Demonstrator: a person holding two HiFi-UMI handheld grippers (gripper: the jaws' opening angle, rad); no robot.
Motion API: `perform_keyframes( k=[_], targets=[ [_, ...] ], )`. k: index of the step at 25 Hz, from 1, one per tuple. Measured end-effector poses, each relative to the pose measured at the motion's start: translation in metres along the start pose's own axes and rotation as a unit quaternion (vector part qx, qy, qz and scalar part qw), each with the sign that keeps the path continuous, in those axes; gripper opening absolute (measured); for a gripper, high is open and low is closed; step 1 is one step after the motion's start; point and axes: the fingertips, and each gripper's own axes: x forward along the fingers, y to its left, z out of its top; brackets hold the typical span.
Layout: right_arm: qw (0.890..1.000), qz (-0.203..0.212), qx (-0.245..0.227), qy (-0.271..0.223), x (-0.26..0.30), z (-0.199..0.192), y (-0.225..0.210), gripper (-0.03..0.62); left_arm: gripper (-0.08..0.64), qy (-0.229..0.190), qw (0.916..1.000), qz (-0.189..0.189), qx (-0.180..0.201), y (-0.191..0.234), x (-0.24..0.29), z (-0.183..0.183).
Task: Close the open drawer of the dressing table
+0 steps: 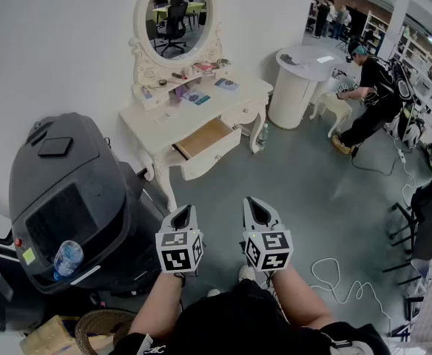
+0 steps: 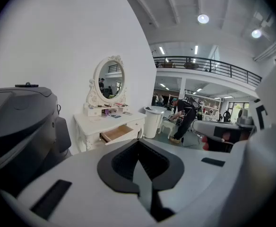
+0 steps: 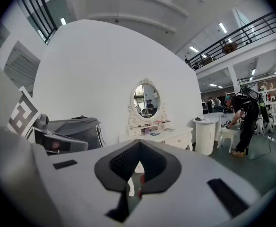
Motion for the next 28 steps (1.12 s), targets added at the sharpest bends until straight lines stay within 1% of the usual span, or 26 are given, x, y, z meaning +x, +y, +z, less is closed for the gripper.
perform_keyframes(
  k=[4,9,16,24,28],
  targets=[
    [1.000,0.000,0.005,0.001,0.005,-0.001,-0.010,0.008,0.008,0.000,1.0000,-0.002,-0.010,-0.004,0.010,0.002],
    [0.999,-0.002,0.034,-0.011,0.011,0.005,-0.029,0.009,0.008,0.004,1.0000,0.003,-0.004,-0.012,0.023,0.007],
    [1.000,0.018,0.017,-0.010,0.034,0.017,-0.053,0.009,0.008,0.001,0.9999,0.014,0.001,-0.028,0.055,0.026],
    [0.999,0.040,0.011,-0.006,0.064,0.034,-0.104,0.009,0.008,0.002,0.9995,0.031,0.004,-0.058,0.107,0.046],
    [0.999,0.045,0.016,-0.007,0.071,0.038,-0.138,0.009,0.008,0.010,0.9993,0.037,0.006,-0.076,0.135,0.051]
  ],
)
